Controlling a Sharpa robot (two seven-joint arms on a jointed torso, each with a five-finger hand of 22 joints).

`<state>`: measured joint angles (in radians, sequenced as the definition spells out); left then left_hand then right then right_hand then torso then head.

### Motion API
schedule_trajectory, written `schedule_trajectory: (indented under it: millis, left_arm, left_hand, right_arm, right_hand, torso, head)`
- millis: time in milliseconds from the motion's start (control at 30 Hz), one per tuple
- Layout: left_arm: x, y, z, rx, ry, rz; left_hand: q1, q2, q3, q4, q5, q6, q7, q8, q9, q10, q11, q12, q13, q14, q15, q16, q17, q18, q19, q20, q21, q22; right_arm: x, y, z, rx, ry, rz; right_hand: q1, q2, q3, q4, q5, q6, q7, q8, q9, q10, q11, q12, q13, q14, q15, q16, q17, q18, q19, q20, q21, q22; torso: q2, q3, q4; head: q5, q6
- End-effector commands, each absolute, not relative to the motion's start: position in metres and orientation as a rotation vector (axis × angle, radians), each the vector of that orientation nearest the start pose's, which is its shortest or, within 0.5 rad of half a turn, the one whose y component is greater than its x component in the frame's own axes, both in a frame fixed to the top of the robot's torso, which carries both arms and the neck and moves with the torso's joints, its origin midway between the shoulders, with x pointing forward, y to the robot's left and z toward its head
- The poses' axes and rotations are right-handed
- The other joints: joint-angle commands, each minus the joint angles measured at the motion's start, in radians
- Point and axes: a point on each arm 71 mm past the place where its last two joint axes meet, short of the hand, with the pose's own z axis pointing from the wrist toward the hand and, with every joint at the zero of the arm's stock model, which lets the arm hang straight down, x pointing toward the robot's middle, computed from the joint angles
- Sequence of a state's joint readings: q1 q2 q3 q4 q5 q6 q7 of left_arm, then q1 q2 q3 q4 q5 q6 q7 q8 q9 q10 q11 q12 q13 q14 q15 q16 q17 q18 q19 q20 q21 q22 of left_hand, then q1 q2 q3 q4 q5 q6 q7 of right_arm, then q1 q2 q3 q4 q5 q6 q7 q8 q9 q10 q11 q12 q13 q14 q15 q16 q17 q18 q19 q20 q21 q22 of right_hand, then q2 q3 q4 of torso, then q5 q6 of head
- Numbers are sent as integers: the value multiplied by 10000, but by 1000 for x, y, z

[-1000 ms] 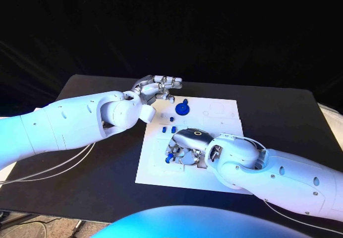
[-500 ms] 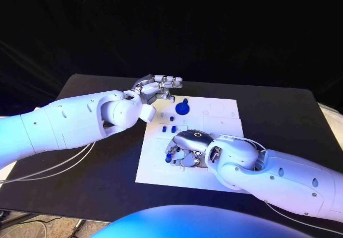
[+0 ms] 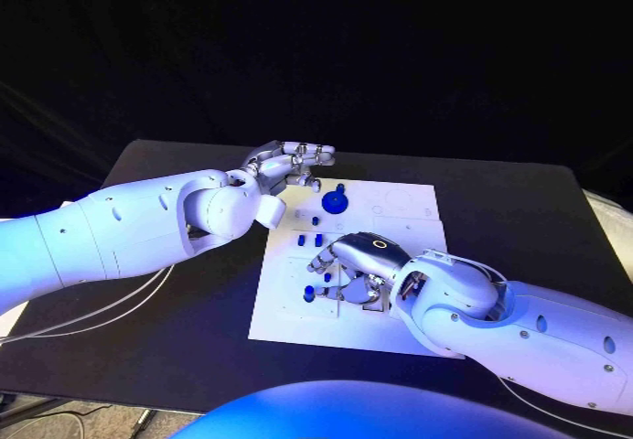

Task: Assemble the parts on the task board

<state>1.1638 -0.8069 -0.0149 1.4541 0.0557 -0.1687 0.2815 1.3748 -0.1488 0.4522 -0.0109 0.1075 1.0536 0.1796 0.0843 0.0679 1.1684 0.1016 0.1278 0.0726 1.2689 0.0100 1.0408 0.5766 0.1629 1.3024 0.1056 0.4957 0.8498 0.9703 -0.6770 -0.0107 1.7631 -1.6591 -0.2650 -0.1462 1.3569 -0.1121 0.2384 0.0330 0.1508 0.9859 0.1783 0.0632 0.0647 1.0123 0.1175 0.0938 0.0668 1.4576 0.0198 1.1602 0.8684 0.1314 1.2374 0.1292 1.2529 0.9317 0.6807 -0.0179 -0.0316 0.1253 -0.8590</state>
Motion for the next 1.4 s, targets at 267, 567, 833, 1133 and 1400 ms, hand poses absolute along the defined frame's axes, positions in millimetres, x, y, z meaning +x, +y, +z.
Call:
schedule_trajectory:
  millis: [267,567,833,1133,1400]
  left_arm:
    - [495,205,-200,-12377,15613,-16260]
    - [493,207,-203,-12417,15688,-16165]
    - [493,206,-205,-12439,15773,-16147]
    - [492,206,-206,-12464,15799,-16143]
    - [491,207,-207,-12485,15815,-16139]
  left_hand:
    - [10,64,-62,-17,-58,-77,2,45,-1,-65,11,70,0,-72,14,-47,-9,180,-47,5,-51,-13]
    - [2,64,-76,-15,-60,-82,2,47,-1,-71,12,75,0,-74,16,-43,-10,179,-47,7,-54,-15]
    - [-1,64,-81,-14,-60,-84,3,47,-1,-73,12,78,-1,-74,17,-42,-11,179,-47,7,-56,-16]
    - [-1,64,-81,-14,-60,-84,3,47,-1,-73,12,78,-1,-74,17,-42,-11,179,-47,7,-56,-16]
    - [-1,64,-81,-14,-60,-84,3,47,-1,-73,12,78,-1,-74,17,-42,-11,179,-47,7,-56,-16]
  right_arm:
    - [387,-123,-208,-292,18422,9436]
    - [380,-189,-206,1740,19938,6954]
    - [373,-217,-215,1312,20144,5132]
    - [370,-219,-226,869,20483,4276]
    - [369,-207,-237,693,20777,4326]
  right_hand:
    - [-721,-47,-721,434,454,-143,-245,72,38,3064,-521,1972,794,395,-302,1019,1477,-314,826,-247,824,1482]
    - [-1242,233,-2393,1601,2027,138,-647,1314,457,3879,-849,11664,11091,684,-591,2801,4257,-670,1672,-641,1939,3417]
    - [-1023,373,-2810,1780,2008,-29,-617,1688,631,3966,-844,12216,11859,752,-584,3058,4743,-742,1822,-589,2101,3757]
    - [-1125,465,-3115,2047,2043,-76,-634,1888,719,3968,-850,12279,12008,762,-585,3120,4835,-768,1897,-584,2158,3887]
    - [-1188,539,-3274,2232,2136,-83,-650,2005,768,3946,-859,12256,12031,756,-590,3124,4835,-771,1906,-586,2165,3907]
  torso:
    - [-104,-47,-134]
    - [-230,-98,-377]
    - [-312,-154,-450]
    - [-310,-158,-421]
    - [-299,-139,-459]
  head:
    - [-424,81]
    - [-713,138]
    - [-778,116]
    - [-802,118]
    - [-761,101]
